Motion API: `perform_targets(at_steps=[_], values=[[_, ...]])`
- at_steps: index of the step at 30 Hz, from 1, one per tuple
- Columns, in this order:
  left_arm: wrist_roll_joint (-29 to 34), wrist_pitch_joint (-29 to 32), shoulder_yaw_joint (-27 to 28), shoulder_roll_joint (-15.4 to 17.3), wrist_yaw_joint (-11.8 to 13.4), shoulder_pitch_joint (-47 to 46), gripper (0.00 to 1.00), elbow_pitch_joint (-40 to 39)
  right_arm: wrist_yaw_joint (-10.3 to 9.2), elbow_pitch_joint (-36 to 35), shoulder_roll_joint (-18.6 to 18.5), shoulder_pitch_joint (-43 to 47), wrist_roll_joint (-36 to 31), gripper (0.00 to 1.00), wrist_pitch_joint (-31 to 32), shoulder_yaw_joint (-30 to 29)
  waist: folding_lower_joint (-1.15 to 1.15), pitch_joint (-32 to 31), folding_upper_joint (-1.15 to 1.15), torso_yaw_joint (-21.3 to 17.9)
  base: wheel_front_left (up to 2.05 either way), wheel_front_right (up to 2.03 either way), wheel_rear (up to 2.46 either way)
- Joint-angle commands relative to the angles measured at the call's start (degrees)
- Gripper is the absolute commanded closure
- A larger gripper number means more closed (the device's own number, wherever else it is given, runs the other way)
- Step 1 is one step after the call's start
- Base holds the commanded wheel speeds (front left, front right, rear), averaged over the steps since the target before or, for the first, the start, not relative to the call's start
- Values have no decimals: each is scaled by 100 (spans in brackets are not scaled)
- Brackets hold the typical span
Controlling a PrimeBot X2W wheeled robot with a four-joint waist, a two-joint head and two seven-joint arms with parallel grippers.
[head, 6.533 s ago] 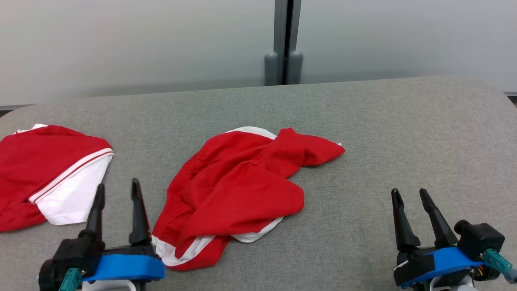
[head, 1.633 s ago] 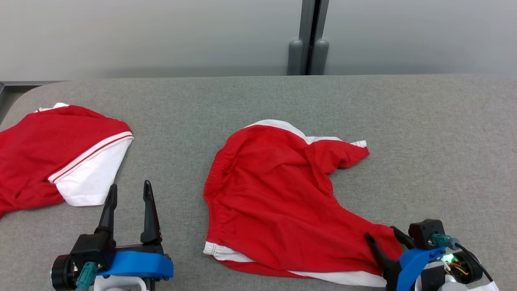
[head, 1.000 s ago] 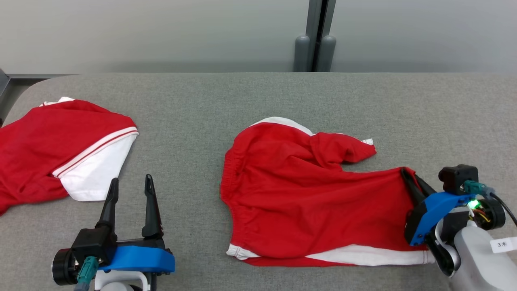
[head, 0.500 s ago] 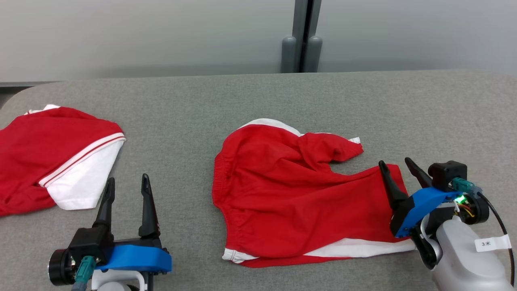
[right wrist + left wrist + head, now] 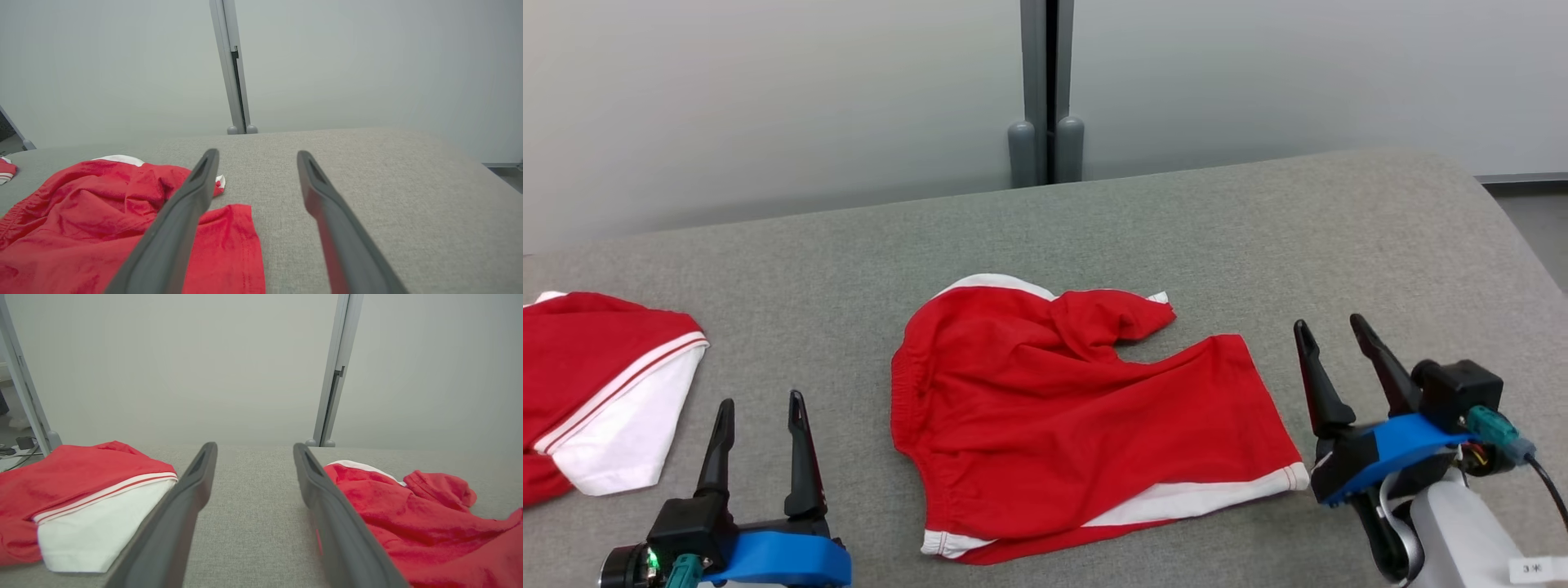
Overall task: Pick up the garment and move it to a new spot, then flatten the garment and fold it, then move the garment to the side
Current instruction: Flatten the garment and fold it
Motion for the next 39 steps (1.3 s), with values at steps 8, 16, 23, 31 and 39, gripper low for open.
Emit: perform_targets(at_steps=[8,16,23,31,39], values=[[131,-17,64,-1,26,207,0,13,1,-987,253,1013,-363,0,91,-348,0,-151,0,-128,0,0,0],[181,-17,109,51,72,387,0,-22,1,-1822,534,1764,-654,0,481,-681,0,-242,0,-38,0,0,0],[191,-17,142,100,105,441,0,-63,1,-2320,656,2124,-774,0,773,-771,0,-292,0,41,0,0,0],[212,-17,116,119,135,403,0,-38,1,-2566,723,2264,-864,0,964,-820,0,-286,0,87,0,0,0],[176,-16,-13,105,21,349,0,-35,1,-2458,739,2273,-824,0,1035,-878,0,-281,0,106,0,0,0]])
